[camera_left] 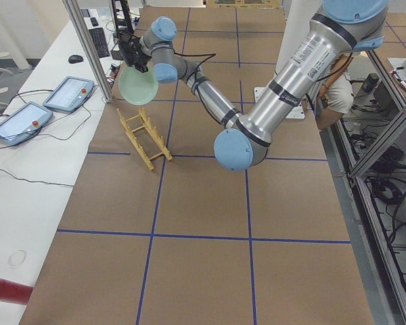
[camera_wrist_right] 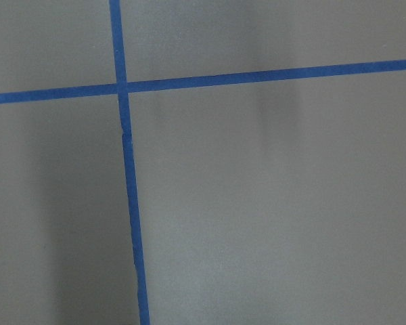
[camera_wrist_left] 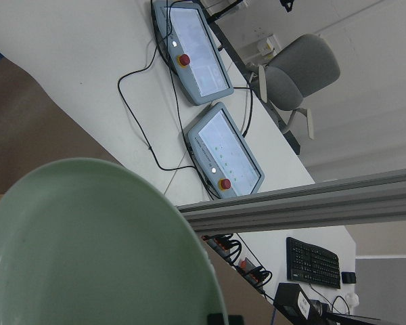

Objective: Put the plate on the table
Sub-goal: 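Lift the plate out of the rack with the left gripper, carry it nearer the robot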

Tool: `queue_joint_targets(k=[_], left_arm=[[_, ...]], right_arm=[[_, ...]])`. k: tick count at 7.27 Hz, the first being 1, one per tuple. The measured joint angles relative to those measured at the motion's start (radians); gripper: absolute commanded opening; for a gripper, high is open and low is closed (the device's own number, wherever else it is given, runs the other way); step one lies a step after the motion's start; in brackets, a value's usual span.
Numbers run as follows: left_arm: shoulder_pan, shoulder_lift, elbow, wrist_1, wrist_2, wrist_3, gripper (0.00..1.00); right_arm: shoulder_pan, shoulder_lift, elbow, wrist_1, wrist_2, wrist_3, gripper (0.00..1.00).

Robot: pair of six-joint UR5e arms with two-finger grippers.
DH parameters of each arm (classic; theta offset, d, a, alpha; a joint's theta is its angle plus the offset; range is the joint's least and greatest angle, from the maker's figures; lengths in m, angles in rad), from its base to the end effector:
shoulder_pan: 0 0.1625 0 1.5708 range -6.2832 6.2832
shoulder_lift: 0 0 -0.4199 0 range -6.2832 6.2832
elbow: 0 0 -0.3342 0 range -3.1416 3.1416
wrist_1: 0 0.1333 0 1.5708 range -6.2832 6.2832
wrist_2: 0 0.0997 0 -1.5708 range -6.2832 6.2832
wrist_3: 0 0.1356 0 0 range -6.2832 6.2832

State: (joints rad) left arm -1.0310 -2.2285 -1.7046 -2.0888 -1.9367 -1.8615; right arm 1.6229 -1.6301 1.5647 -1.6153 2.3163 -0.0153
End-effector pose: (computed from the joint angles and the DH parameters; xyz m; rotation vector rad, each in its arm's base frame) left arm 0.2560 -0.5923 0.1934 0.1840 1.3684 -0.8771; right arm 0.0619 -0.3941 0.7135 -0.0796 -0.7480 0.0760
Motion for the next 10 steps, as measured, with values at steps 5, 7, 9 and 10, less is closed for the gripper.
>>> queue_joint_targets(k=[5,7,9,10], left_arm=[[0.355,-0.173,0.128,0.712,0.001,0.207,0.0],[0.419,-0.251,0.263,0.813,0.016,0.306,0.0],[0.493,-0.252,0.305,0.832,0.053,0.343,0.86],[0.518,-0.245,0.31,0.833,0.06,0.351,1.0]], right_arm=[[0.0,-0.001,0.0,0.0,0.0,0.0,1.0],[0.0,0.0,0.0,0.0,0.0,0.0,1.0],[0.0,-0.001,0.0,0.0,0.0,0.0,1.0],[0.0,-0.001,0.0,0.0,0.0,0.0,1.0]])
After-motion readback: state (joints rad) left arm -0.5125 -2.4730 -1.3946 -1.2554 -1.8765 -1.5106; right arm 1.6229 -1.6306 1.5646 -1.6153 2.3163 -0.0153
